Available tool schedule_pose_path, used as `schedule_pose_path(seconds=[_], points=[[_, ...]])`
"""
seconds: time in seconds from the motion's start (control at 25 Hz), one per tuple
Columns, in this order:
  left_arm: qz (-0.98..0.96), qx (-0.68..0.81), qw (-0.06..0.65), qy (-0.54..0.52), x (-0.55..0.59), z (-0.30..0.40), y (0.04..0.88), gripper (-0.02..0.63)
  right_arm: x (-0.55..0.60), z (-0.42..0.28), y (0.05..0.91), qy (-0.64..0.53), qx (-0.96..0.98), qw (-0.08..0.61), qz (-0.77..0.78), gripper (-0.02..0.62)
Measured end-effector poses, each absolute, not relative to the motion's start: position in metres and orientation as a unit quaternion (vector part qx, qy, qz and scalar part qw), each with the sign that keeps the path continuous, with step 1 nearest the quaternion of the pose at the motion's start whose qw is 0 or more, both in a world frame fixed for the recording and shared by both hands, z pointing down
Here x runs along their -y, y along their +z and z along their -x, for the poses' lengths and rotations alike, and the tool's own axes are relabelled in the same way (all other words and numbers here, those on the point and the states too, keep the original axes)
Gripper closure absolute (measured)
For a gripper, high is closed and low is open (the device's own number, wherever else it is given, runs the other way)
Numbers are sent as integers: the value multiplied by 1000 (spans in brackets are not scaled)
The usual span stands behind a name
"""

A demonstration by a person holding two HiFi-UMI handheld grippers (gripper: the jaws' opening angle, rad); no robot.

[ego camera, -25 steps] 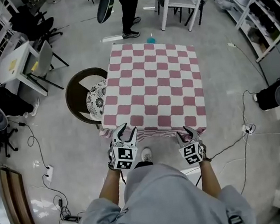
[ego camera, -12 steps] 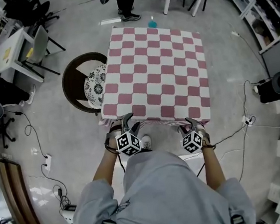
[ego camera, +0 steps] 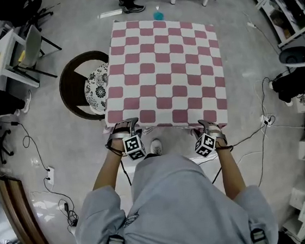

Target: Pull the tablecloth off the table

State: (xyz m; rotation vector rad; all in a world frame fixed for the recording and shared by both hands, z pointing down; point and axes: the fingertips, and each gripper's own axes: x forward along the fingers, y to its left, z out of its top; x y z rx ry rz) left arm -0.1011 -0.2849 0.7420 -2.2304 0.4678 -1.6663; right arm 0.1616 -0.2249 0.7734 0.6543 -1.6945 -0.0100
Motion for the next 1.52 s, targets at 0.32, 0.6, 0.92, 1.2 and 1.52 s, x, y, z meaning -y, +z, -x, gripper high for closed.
schedule_pose_path(seconds=[0.32, 0.6, 0.92, 1.2, 1.52], points=[[767, -100, 163, -612, 285, 110, 785, 365, 234, -158, 796, -4, 722, 640, -261, 399], [763, -79, 152, -623, 292, 114, 806, 366, 239, -161, 811, -22, 705, 669, -235, 399], [756, -70, 163, -631, 292, 113, 821, 365, 235, -160, 827, -53, 683, 700, -202, 399], [745, -97, 206, -627, 293, 115, 826, 365, 235, -159, 830, -69, 673, 698, -233, 397], [724, -155, 235, -629, 302, 115, 830, 379, 245, -159, 830, -83, 665, 678, -302, 399]])
